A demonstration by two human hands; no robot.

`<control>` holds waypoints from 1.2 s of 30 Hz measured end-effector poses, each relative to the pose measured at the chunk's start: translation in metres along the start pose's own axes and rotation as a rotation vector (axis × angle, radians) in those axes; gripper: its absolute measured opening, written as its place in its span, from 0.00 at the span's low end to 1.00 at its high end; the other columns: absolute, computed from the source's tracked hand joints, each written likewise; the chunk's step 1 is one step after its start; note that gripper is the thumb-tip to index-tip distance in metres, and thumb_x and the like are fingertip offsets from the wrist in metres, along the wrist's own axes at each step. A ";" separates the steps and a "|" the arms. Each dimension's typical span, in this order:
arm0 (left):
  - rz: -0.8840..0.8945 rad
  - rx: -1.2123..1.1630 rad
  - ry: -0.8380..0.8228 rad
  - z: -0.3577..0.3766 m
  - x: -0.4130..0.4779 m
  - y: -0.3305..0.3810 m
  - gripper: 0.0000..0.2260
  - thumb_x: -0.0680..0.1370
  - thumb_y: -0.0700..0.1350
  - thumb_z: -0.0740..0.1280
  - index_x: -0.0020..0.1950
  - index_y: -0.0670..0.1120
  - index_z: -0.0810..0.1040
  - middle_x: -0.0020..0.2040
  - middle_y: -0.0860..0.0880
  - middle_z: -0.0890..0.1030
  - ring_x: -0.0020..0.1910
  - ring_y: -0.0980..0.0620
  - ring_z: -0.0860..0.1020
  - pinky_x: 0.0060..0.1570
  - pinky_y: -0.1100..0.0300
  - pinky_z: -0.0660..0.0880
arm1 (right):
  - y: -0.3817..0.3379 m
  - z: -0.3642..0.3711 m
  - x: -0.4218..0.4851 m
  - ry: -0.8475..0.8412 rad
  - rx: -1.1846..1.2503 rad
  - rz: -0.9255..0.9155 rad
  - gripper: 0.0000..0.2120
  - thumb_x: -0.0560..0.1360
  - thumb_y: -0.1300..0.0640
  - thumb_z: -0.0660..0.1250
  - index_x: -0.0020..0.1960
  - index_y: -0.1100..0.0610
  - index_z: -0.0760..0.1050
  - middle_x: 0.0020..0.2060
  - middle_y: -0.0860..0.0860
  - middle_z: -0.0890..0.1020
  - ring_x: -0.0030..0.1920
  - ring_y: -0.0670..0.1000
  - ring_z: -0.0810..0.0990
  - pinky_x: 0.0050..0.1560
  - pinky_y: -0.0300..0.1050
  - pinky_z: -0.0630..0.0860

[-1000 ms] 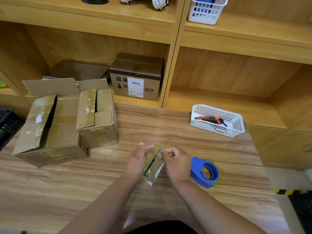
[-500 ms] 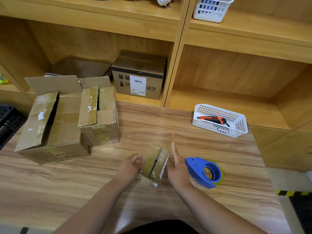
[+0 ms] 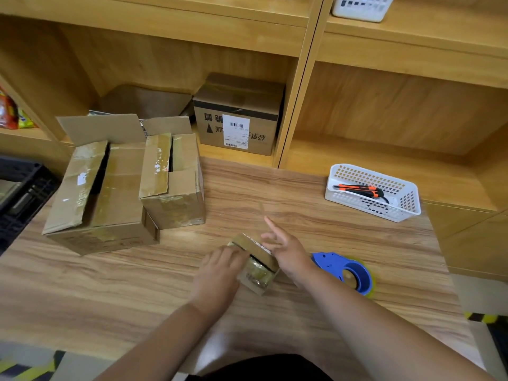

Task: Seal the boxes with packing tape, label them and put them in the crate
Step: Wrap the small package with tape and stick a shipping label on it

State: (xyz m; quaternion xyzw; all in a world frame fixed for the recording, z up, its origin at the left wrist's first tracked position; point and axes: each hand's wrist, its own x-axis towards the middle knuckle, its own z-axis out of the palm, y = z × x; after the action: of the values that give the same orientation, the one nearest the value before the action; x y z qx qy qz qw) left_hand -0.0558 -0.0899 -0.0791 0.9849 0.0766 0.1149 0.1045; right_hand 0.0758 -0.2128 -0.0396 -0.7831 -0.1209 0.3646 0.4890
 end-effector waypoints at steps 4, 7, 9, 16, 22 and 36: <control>0.291 0.238 -0.235 0.012 0.015 -0.022 0.42 0.55 0.48 0.79 0.68 0.50 0.69 0.69 0.47 0.72 0.69 0.47 0.67 0.64 0.42 0.63 | 0.004 -0.008 -0.004 0.087 0.071 -0.008 0.29 0.77 0.71 0.55 0.69 0.42 0.67 0.58 0.47 0.77 0.52 0.37 0.78 0.41 0.25 0.71; 0.337 0.239 -0.221 0.024 0.014 -0.029 0.29 0.68 0.50 0.67 0.69 0.52 0.66 0.67 0.48 0.74 0.65 0.48 0.74 0.65 0.45 0.65 | 0.008 -0.017 -0.011 0.193 0.177 -0.013 0.26 0.76 0.72 0.57 0.66 0.48 0.72 0.53 0.48 0.78 0.52 0.43 0.78 0.43 0.26 0.72; 0.290 0.194 -0.207 0.026 0.013 -0.028 0.28 0.69 0.50 0.63 0.69 0.53 0.64 0.66 0.50 0.75 0.63 0.50 0.75 0.58 0.50 0.75 | 0.010 -0.022 -0.018 0.254 0.226 -0.030 0.17 0.76 0.67 0.63 0.58 0.49 0.78 0.48 0.43 0.80 0.47 0.38 0.77 0.45 0.26 0.71; -0.031 0.008 -0.180 0.035 0.011 0.001 0.41 0.55 0.47 0.82 0.65 0.53 0.71 0.62 0.48 0.78 0.60 0.47 0.78 0.49 0.51 0.78 | 0.029 -0.015 -0.035 0.351 0.417 0.073 0.06 0.73 0.67 0.68 0.38 0.61 0.77 0.29 0.52 0.79 0.31 0.46 0.74 0.35 0.34 0.72; -0.228 -0.155 -0.137 0.034 0.014 0.006 0.31 0.60 0.44 0.79 0.62 0.54 0.78 0.65 0.48 0.77 0.63 0.45 0.74 0.51 0.49 0.74 | 0.039 0.002 -0.038 0.288 0.384 0.187 0.04 0.72 0.68 0.68 0.39 0.63 0.78 0.28 0.51 0.80 0.29 0.46 0.75 0.32 0.32 0.73; -0.295 -0.353 -0.248 0.032 0.013 0.004 0.28 0.77 0.42 0.62 0.74 0.59 0.59 0.77 0.57 0.51 0.75 0.54 0.47 0.71 0.54 0.55 | 0.037 0.022 -0.026 0.412 0.271 0.241 0.08 0.71 0.62 0.72 0.35 0.61 0.77 0.28 0.52 0.80 0.30 0.47 0.75 0.36 0.39 0.74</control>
State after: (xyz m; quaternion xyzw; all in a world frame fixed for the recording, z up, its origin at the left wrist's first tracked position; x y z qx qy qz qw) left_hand -0.0351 -0.0973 -0.1064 0.9362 0.1848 -0.0119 0.2988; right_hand 0.0365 -0.2300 -0.0648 -0.7770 0.1251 0.2661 0.5566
